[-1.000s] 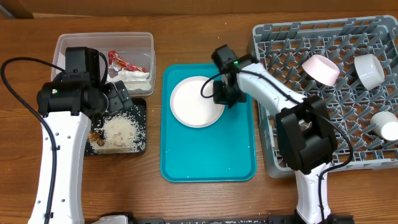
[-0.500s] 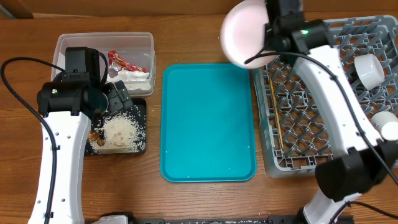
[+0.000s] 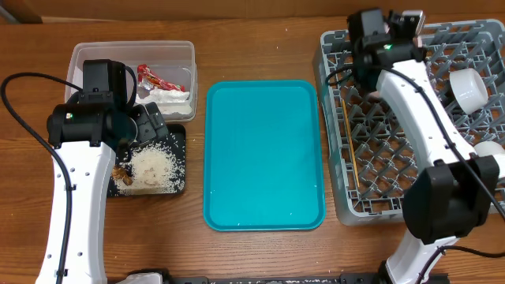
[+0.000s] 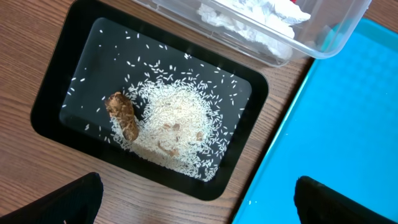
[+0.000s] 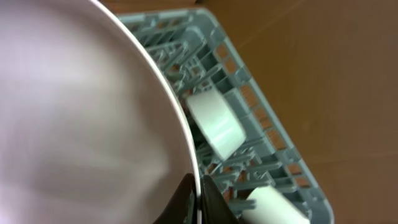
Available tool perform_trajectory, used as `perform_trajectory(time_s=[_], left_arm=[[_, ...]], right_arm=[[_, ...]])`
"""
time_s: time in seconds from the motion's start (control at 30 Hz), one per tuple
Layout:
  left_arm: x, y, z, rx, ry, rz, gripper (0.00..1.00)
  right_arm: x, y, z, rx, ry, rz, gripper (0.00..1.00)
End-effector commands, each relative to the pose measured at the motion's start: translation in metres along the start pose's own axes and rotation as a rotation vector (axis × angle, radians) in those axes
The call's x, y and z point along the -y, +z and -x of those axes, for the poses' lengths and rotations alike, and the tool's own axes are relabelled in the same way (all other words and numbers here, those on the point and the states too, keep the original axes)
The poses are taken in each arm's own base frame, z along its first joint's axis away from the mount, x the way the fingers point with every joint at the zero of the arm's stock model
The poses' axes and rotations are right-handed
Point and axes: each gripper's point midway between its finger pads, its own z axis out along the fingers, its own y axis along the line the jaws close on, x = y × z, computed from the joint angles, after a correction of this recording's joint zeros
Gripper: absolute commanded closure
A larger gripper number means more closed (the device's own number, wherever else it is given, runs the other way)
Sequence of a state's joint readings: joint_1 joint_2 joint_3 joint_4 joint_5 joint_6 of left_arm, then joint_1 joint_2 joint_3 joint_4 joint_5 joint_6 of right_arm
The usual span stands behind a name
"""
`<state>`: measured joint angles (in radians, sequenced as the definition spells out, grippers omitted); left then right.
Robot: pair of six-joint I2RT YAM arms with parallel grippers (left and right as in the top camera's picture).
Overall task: Sort waste into correct bins and load items into the dishwasher
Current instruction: 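Stand the plate upright in the dish rack slots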
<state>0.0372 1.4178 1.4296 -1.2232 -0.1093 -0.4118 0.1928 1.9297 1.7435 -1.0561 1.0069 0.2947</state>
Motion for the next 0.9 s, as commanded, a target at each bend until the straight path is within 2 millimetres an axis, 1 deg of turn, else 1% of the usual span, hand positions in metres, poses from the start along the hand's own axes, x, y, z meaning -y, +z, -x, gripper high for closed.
perform_trajectory(time_s=[0.0,0.07,0.27,0.37,0.4,0.43,0.53,0.6,0.67,0.73,0.87], left_arm=[[0.0,-0.003,0.004,0.013,-0.01,-0.003,0.0],[0.0,-0.003,0.004,0.013,-0.01,-0.003,0.0],[0.0,-0.003,0.004,0.012,-0.01,-0.003,0.0],[0.0,-0.003,0.004,0.012,-0.01,-0.003,0.0],[0.0,-0.003,0.004,0.012,-0.01,-0.003,0.0],[0.0,-0.003,0.004,0.012,-0.01,-0.003,0.0],[0.0,-0.003,0.004,0.012,-0.01,-0.003,0.0],[0.0,-0.003,0.004,0.013,-0.01,-0.003,0.0],[0.0,-0.003,0.004,0.013,-0.01,-0.003,0.0],[0.0,-0.003,0.004,0.013,-0.01,-0.003,0.0],[0.0,-0.003,0.004,0.013,-0.01,-0.003,0.0]], right_arm=[[-0.016,-0.003,-0.012,-0.026,0.014,0.052,0.96],[-0.024,-0.007,-0.016,-0.041,0.017,0.091,0.96],[-0.034,-0.022,-0.028,-0.07,0.017,0.131,0.95],[-0.036,-0.035,-0.034,-0.109,0.094,0.202,0.83],[-0.035,-0.041,-0.034,-0.122,0.132,0.231,0.77],[-0.034,-0.047,-0.033,-0.132,0.161,0.267,0.73],[-0.033,-0.07,-0.029,-0.158,0.216,0.41,0.7],[-0.029,-0.085,-0.027,-0.171,0.246,0.494,0.64],[-0.028,-0.101,-0.026,-0.192,0.268,0.591,0.55],[-0.031,-0.117,-0.029,-0.229,0.277,0.694,0.52],[-0.041,-0.152,-0.042,-0.348,0.265,0.914,0.51]])
